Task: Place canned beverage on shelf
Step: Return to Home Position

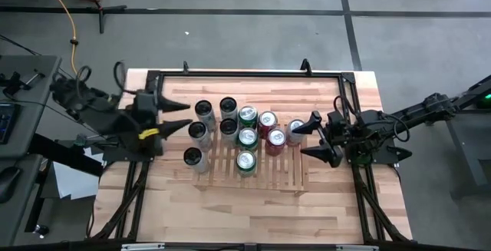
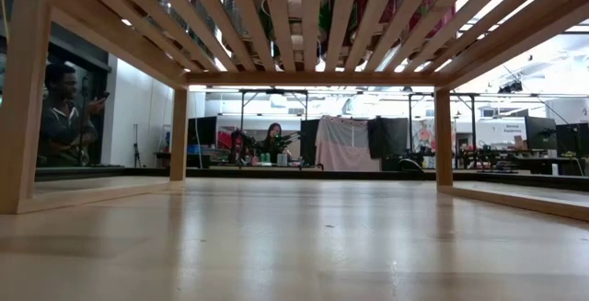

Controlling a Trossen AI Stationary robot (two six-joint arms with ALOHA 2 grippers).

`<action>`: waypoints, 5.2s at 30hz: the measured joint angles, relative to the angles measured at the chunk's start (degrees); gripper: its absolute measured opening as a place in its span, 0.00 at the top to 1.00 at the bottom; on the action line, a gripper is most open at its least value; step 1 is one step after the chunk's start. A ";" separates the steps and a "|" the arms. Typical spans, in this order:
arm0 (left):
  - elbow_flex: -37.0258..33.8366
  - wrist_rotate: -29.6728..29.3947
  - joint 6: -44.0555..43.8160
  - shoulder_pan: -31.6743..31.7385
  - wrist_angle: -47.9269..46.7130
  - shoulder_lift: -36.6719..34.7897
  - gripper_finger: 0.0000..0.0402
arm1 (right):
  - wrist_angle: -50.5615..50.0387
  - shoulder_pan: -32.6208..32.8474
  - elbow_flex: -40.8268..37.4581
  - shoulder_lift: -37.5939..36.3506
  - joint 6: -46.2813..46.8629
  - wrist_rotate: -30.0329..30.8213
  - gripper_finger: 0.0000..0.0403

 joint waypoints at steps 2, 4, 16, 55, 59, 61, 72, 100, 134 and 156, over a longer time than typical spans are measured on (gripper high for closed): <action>-8.80 -0.53 0.54 -0.88 8.16 -5.59 0.65 | 0.01 0.00 0.00 0.00 0.08 0.85 0.12; -16.79 -0.60 1.94 -1.25 15.63 -10.85 0.76 | 0.01 0.00 0.00 0.00 -0.06 1.71 0.12; -54.08 0.40 6.04 -1.34 47.10 -36.93 0.99 | 7.64 0.00 0.02 -0.02 -4.51 4.97 0.12; -90.76 29.50 -11.52 14.98 64.19 -62.62 1.00 | 7.15 0.00 -11.17 -15.33 0.99 4.88 0.12; -90.76 29.47 -11.54 14.97 63.43 -62.64 1.00 | 15.93 -1.55 -23.29 -22.74 1.40 5.83 0.12; -90.76 29.47 -11.54 14.96 63.25 -62.63 1.00 | 17.73 -3.85 -28.50 -25.89 2.94 5.84 0.12; -90.76 29.43 -11.54 14.96 63.11 -62.64 1.00 | 7.12 -25.56 -35.54 -38.35 -1.28 -19.58 0.12; -90.71 29.41 -11.54 14.94 62.23 -62.64 0.99 | -16.17 -35.78 -35.36 -41.31 -15.06 -28.02 0.12; -90.71 29.43 -11.52 14.94 62.23 -62.64 0.99 | -16.30 -35.78 -35.34 -41.31 -15.08 -27.99 0.12; -90.71 29.43 -11.52 14.94 62.23 -62.64 0.99 | -16.30 -35.76 -35.34 -41.29 -15.08 -27.99 0.12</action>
